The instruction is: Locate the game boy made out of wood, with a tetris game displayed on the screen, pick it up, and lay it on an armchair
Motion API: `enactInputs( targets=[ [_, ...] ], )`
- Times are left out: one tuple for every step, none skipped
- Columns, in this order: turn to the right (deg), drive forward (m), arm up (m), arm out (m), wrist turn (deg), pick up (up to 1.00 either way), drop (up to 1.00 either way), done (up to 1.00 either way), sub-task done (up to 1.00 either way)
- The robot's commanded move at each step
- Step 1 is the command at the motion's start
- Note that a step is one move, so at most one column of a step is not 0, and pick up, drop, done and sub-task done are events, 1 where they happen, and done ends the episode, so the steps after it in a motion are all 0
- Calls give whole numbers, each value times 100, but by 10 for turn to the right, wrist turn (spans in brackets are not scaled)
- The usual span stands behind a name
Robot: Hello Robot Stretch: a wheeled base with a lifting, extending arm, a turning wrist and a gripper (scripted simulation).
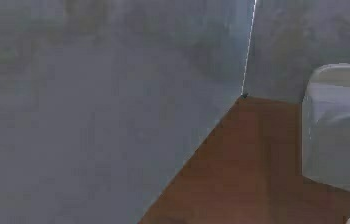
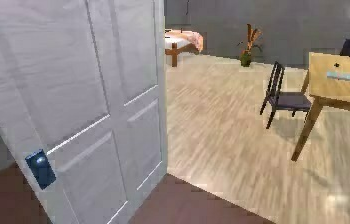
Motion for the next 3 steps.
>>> enactInputs(
  targets=[
    [450, 0, 0, 0, 0, 0, 0, 0, 0],
    [450, 0, 0, 0, 0, 0, 0, 0, 0],
    [270, 0, 0, 0, 0, 0, 0, 0, 0]
  ],
)
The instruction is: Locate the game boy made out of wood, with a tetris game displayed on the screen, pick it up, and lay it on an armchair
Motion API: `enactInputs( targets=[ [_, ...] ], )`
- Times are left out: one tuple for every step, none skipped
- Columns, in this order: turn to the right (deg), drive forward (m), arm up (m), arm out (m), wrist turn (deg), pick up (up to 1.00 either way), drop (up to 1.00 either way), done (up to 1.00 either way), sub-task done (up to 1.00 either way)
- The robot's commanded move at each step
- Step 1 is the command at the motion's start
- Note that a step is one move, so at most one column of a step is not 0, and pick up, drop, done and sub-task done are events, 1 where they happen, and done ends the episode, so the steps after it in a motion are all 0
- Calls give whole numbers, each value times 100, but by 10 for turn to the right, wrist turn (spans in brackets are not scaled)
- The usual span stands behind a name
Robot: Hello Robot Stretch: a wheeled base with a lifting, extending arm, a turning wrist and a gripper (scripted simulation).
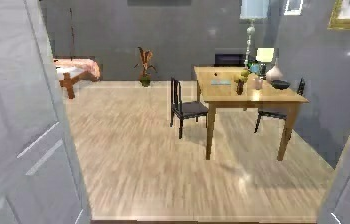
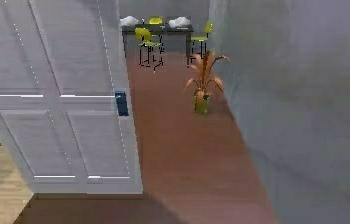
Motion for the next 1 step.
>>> enactInputs(
  targets=[
    [0, 100, 0, 0, 0, 0, 0, 0, 0]
  ],
)
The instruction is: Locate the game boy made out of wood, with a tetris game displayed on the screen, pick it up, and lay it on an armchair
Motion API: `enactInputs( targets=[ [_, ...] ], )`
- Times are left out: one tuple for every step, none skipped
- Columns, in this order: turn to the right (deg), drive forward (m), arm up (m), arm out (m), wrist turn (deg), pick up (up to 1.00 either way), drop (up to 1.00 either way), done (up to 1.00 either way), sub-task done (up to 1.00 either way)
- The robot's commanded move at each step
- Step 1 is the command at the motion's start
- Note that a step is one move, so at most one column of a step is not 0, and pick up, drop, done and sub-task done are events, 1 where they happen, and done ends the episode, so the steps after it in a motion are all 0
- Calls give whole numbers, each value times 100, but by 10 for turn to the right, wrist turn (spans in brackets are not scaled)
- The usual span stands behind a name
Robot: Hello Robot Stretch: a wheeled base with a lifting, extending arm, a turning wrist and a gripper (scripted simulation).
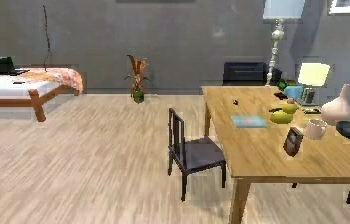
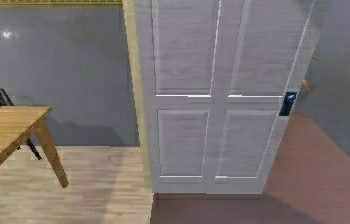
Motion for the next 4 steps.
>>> enactInputs(
  targets=[
    [30, 0, 0, 0, 0, 0, 0, 0, 0],
    [0, 35, 0, 0, 0, 0, 0, 0, 0],
    [-450, 0, 0, 0, 0, 0, 0, 0, 0],
    [450, 0, 0, 0, 0, 0, 0, 0, 0]
  ],
)
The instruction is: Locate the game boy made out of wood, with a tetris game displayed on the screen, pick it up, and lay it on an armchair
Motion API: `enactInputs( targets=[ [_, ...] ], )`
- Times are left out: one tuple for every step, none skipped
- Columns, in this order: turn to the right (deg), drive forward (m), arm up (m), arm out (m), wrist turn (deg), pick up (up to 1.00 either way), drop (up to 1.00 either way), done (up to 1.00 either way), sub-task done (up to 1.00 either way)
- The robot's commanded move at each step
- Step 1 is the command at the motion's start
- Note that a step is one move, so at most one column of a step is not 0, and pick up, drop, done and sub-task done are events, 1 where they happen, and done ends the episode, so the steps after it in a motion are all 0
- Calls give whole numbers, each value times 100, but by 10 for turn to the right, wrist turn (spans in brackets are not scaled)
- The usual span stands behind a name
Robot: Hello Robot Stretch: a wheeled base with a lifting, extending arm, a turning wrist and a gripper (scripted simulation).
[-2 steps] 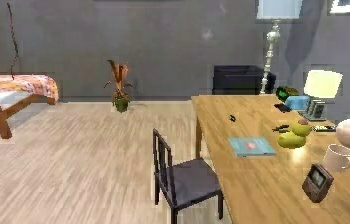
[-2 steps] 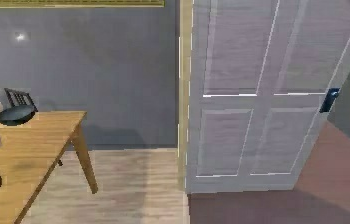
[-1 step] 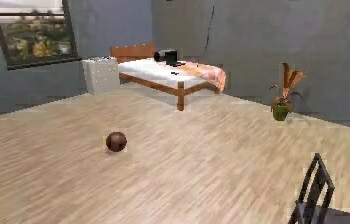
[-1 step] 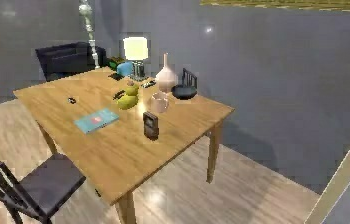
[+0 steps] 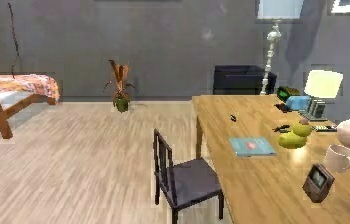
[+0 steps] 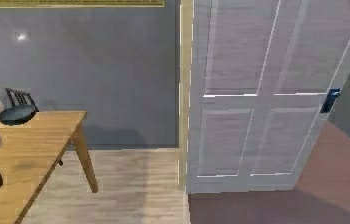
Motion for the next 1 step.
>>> enactInputs(
  targets=[
    [450, 0, 0, 0, 0, 0, 0, 0, 0]
  ],
)
